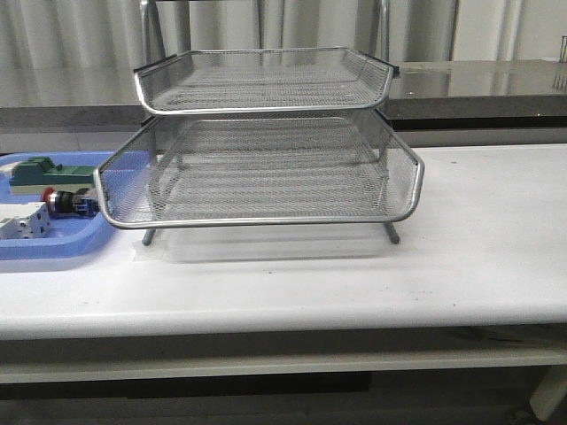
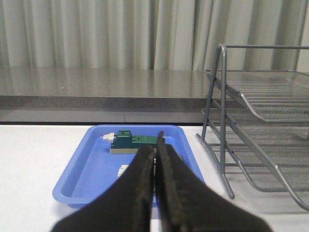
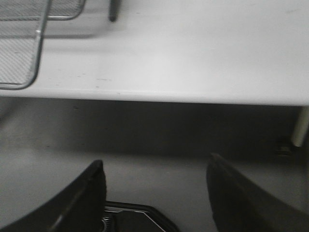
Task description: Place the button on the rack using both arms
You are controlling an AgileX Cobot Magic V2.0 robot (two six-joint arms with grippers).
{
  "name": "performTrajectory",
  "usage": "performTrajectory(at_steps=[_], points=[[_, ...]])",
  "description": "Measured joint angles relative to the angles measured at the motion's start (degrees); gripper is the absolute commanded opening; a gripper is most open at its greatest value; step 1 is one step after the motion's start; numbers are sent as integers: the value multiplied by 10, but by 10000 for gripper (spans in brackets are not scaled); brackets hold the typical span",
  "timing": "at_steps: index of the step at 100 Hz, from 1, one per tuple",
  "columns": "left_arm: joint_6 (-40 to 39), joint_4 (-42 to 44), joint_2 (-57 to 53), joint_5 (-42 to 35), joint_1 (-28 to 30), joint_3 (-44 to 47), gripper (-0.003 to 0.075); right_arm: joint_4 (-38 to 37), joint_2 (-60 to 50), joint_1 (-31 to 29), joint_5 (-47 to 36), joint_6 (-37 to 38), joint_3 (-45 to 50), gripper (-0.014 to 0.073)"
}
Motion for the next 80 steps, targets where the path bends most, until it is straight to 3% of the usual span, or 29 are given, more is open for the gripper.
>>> performTrajectory(at_steps=[11,30,40,66,71,80], points=[[0,0,0,0,0,0,4,-50,-40,0,48,30,-14,468],[0,0,0,0,0,0,4,-63,-90,0,89,40,-19,451],[0,0,0,0,0,0,4,-64,-106,0,95,41,-19,352],[0,0,0,0,0,0,4,-63,-123,0,101,42,-19,-27],[0,0,0,0,0,0,4,-62,-123,0,102,42,-19,-75],[0,0,0,0,0,0,4,-62,-123,0,102,42,-19,-68]])
